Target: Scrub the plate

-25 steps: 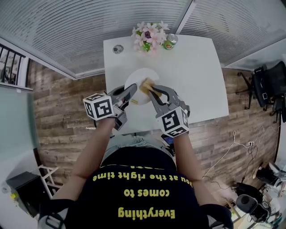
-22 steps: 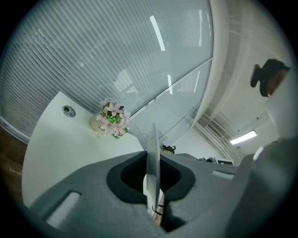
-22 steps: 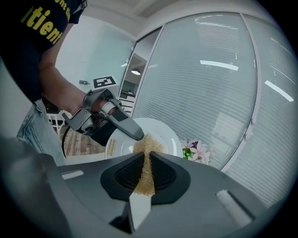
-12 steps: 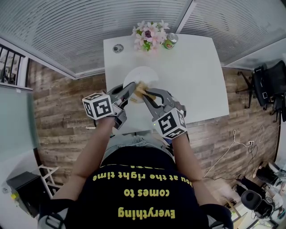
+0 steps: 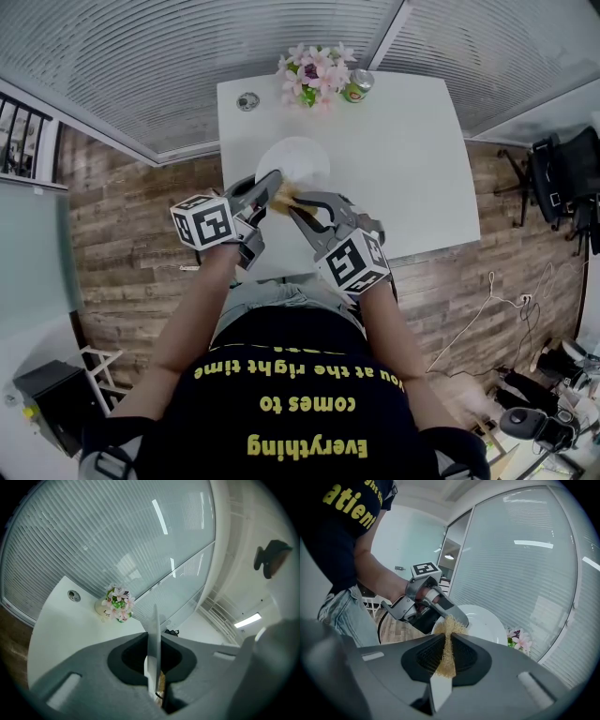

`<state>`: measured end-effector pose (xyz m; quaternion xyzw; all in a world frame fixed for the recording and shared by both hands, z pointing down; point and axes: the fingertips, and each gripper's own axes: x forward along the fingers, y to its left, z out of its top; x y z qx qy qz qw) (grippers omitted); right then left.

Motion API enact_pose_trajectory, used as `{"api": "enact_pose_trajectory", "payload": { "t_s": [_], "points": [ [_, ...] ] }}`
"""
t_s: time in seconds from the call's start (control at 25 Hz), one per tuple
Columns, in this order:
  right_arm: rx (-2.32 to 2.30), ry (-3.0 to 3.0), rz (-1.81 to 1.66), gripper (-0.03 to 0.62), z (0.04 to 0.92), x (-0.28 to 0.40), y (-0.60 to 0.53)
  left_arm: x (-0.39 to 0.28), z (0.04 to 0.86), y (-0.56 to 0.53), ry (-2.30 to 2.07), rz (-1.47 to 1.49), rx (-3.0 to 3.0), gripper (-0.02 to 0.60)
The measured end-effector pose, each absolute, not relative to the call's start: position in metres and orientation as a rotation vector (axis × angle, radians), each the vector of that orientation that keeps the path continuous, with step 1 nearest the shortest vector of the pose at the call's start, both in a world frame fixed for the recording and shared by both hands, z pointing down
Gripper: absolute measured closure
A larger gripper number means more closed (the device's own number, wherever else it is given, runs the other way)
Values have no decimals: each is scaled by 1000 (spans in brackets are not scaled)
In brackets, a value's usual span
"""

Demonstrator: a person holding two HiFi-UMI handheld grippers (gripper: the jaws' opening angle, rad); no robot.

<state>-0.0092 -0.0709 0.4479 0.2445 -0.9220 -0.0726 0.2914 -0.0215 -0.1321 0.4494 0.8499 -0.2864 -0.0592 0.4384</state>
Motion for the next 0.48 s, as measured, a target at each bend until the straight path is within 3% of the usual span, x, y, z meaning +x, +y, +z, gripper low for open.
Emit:
{"api": "enact_pose_trajectory", "payload": {
  "t_s": [0.48],
  "points": [
    [732, -2405, -176, 554, 450, 3, -83, -21, 446, -128, -694, -134, 2132, 561]
  ]
}}
